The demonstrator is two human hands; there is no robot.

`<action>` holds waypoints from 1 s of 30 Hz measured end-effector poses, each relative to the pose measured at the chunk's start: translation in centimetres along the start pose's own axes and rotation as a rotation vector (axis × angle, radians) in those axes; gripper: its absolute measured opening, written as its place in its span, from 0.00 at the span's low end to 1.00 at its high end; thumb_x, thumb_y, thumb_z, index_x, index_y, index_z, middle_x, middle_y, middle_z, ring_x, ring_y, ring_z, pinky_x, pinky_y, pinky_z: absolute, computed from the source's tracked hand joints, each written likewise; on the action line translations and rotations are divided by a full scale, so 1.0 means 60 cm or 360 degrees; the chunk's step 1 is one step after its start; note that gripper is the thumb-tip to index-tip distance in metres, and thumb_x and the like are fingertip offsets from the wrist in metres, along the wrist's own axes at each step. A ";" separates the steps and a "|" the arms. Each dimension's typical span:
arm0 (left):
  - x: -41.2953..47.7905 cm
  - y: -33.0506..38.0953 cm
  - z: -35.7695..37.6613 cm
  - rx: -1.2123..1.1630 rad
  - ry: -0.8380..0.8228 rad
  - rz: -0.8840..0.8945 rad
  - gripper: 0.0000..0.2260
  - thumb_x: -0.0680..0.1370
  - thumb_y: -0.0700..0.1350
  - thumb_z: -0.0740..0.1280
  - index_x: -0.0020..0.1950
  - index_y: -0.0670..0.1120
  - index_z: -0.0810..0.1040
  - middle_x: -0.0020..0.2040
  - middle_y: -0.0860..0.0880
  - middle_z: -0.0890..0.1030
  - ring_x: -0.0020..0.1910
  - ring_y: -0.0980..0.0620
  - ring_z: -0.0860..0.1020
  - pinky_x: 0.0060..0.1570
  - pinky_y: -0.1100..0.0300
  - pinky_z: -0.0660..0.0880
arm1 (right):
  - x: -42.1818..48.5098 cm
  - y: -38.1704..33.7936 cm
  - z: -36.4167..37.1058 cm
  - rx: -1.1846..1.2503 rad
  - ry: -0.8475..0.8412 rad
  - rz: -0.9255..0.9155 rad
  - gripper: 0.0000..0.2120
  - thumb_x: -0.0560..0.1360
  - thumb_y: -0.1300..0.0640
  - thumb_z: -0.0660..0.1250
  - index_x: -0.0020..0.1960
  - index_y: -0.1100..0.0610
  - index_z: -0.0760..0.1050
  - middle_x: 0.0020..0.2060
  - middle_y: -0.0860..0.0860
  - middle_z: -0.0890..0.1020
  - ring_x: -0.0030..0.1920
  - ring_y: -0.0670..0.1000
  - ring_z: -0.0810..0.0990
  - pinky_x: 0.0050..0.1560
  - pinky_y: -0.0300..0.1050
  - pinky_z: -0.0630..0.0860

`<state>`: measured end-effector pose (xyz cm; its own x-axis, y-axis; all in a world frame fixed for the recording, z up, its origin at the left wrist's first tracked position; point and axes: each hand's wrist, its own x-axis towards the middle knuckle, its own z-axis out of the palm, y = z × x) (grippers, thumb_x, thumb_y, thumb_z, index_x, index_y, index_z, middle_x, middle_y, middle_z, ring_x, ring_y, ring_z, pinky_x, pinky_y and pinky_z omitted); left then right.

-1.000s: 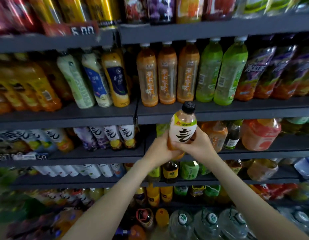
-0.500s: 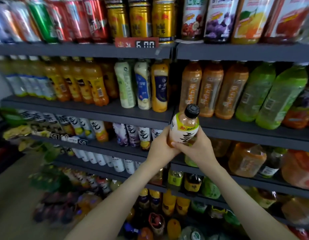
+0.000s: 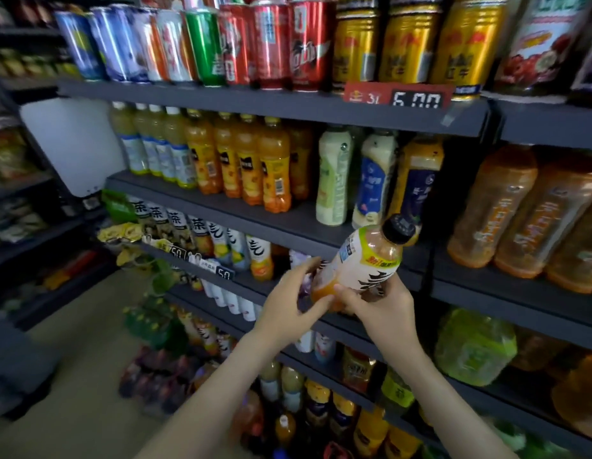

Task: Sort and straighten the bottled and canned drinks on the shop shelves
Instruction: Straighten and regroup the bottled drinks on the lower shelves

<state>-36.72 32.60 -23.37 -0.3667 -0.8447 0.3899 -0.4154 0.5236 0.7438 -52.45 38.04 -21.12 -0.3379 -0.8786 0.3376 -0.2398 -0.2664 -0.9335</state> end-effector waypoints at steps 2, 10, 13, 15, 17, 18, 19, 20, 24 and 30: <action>0.023 -0.044 -0.040 0.0085 0.0082 0.0042 0.23 0.77 0.57 0.63 0.70 0.52 0.66 0.66 0.57 0.71 0.66 0.61 0.69 0.63 0.61 0.69 | 0.026 -0.005 0.046 0.0074 0.0078 -0.0026 0.17 0.66 0.64 0.77 0.49 0.50 0.76 0.40 0.40 0.83 0.44 0.36 0.81 0.42 0.28 0.74; 0.120 -0.235 -0.196 0.0373 0.0064 0.0230 0.18 0.79 0.41 0.64 0.68 0.43 0.70 0.63 0.45 0.74 0.63 0.50 0.71 0.60 0.62 0.67 | 0.078 0.010 0.240 0.0070 0.0414 -0.0025 0.15 0.68 0.67 0.74 0.53 0.60 0.76 0.46 0.46 0.82 0.46 0.37 0.81 0.47 0.30 0.74; 0.117 -0.308 -0.228 0.0406 -0.0032 0.0243 0.16 0.78 0.37 0.65 0.66 0.42 0.72 0.61 0.44 0.75 0.59 0.47 0.73 0.55 0.60 0.70 | 0.063 0.043 0.295 -0.0069 0.0417 0.0056 0.13 0.68 0.66 0.75 0.50 0.58 0.76 0.44 0.48 0.83 0.45 0.36 0.80 0.46 0.30 0.75; 0.109 -0.352 -0.234 0.0447 -0.0115 0.0257 0.16 0.77 0.37 0.65 0.65 0.41 0.73 0.61 0.43 0.74 0.57 0.44 0.74 0.51 0.54 0.74 | 0.043 0.073 0.328 -0.0126 0.0440 0.0143 0.15 0.68 0.66 0.75 0.52 0.61 0.76 0.45 0.49 0.82 0.46 0.36 0.80 0.45 0.29 0.74; 0.102 -0.385 -0.230 0.0507 -0.0209 0.0238 0.16 0.77 0.37 0.65 0.65 0.42 0.73 0.62 0.42 0.73 0.56 0.42 0.75 0.48 0.51 0.75 | 0.025 0.102 0.353 -0.0143 0.0470 0.0287 0.17 0.68 0.64 0.75 0.55 0.61 0.75 0.48 0.51 0.82 0.47 0.38 0.80 0.44 0.28 0.74; 0.099 -0.396 -0.226 0.0529 -0.0253 0.0217 0.16 0.77 0.37 0.65 0.65 0.42 0.72 0.63 0.42 0.72 0.56 0.42 0.75 0.48 0.51 0.75 | 0.019 0.116 0.363 -0.0164 0.0491 0.0359 0.18 0.68 0.63 0.75 0.56 0.60 0.75 0.49 0.52 0.82 0.48 0.40 0.80 0.44 0.28 0.73; 0.098 -0.403 -0.222 0.0553 -0.0277 0.0200 0.17 0.77 0.38 0.64 0.66 0.43 0.72 0.63 0.43 0.72 0.58 0.42 0.74 0.50 0.51 0.75 | 0.015 0.129 0.371 -0.0206 0.0506 0.0416 0.19 0.69 0.62 0.75 0.57 0.59 0.74 0.50 0.52 0.81 0.49 0.43 0.80 0.44 0.28 0.73; 0.099 -0.409 -0.218 0.0581 -0.0280 0.0178 0.18 0.77 0.39 0.64 0.67 0.43 0.71 0.65 0.43 0.71 0.61 0.43 0.72 0.53 0.51 0.74 | 0.014 0.142 0.376 -0.0264 0.0519 0.0464 0.20 0.69 0.61 0.75 0.58 0.58 0.74 0.51 0.52 0.81 0.50 0.45 0.80 0.45 0.29 0.73; 0.107 -0.422 -0.205 0.0702 -0.0293 0.0083 0.25 0.78 0.43 0.64 0.74 0.45 0.62 0.74 0.42 0.62 0.72 0.43 0.62 0.68 0.52 0.63 | 0.028 0.169 0.386 -0.0393 0.0550 0.0566 0.20 0.68 0.60 0.75 0.57 0.56 0.72 0.51 0.51 0.79 0.48 0.43 0.78 0.41 0.28 0.74; 0.112 -0.455 -0.185 0.0902 -0.0368 0.0109 0.33 0.78 0.46 0.65 0.78 0.45 0.52 0.77 0.40 0.52 0.75 0.41 0.51 0.74 0.47 0.53 | 0.048 0.217 0.401 -0.0618 0.0549 0.0619 0.21 0.67 0.60 0.76 0.56 0.62 0.72 0.48 0.54 0.78 0.49 0.51 0.78 0.39 0.29 0.69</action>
<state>-18.62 11.41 -35.06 -0.5528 -0.7943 0.2518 -0.7392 0.6070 0.2919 -34.63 22.48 -35.17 -0.7239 -0.6870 0.0632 -0.3307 0.2651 -0.9057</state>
